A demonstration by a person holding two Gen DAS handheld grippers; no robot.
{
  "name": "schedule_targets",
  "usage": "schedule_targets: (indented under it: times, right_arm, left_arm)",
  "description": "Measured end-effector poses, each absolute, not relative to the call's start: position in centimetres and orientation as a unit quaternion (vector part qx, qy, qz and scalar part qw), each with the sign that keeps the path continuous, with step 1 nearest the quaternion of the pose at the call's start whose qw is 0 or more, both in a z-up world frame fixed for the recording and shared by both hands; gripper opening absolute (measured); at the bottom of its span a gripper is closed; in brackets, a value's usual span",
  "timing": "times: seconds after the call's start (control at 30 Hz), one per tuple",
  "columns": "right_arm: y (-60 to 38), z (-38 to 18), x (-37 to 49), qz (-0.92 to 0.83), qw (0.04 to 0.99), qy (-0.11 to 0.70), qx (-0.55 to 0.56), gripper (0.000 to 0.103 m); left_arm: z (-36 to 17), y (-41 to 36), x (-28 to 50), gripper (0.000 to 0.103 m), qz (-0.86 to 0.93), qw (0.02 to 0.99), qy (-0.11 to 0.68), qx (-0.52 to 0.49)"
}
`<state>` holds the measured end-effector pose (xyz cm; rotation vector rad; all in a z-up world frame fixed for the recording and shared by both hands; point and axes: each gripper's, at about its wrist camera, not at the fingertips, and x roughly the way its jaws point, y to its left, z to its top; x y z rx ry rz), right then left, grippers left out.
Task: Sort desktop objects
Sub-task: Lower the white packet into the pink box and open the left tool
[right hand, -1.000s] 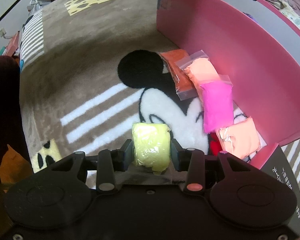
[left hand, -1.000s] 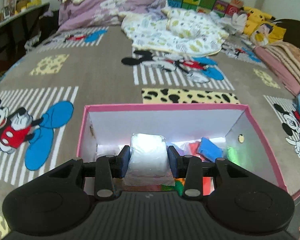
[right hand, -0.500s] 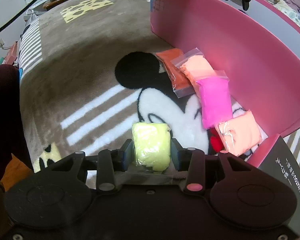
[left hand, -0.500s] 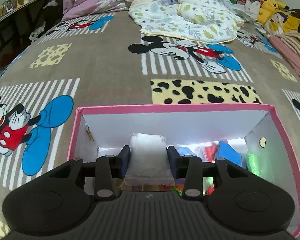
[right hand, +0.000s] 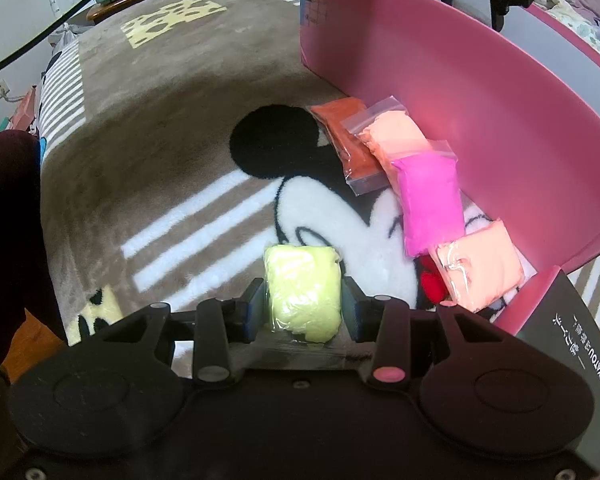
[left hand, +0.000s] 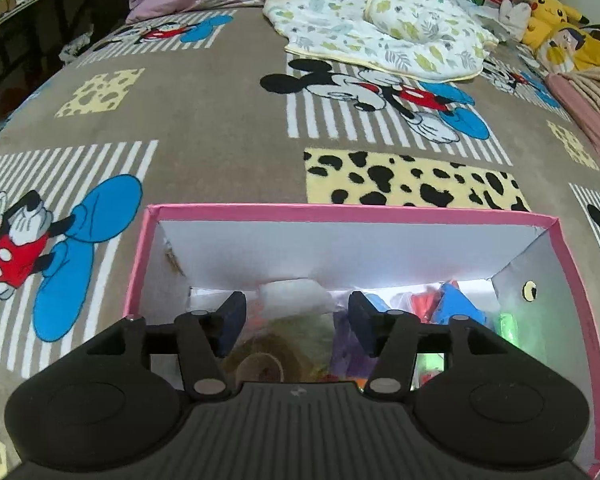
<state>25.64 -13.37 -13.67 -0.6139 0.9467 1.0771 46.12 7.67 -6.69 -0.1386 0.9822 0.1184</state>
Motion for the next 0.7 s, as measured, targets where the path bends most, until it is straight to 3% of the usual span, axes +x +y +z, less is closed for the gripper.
schedule_targets:
  times: [0.3,0.7]
  right_arm:
    - [-13.1,-13.5,25.7,0.479,0.708,0.432,-0.288,0.039]
    - [-12.8,-13.5,25.4,0.471,0.709,0.43,-0.302,0.039]
  left_arm:
    - [-3.7,6.8,41.6,0.055,0.037,0.898,0.434,-0.063]
    - [-0.7,5.4,29.0,0.055,-0.009,0.94,0.333,-0.072]
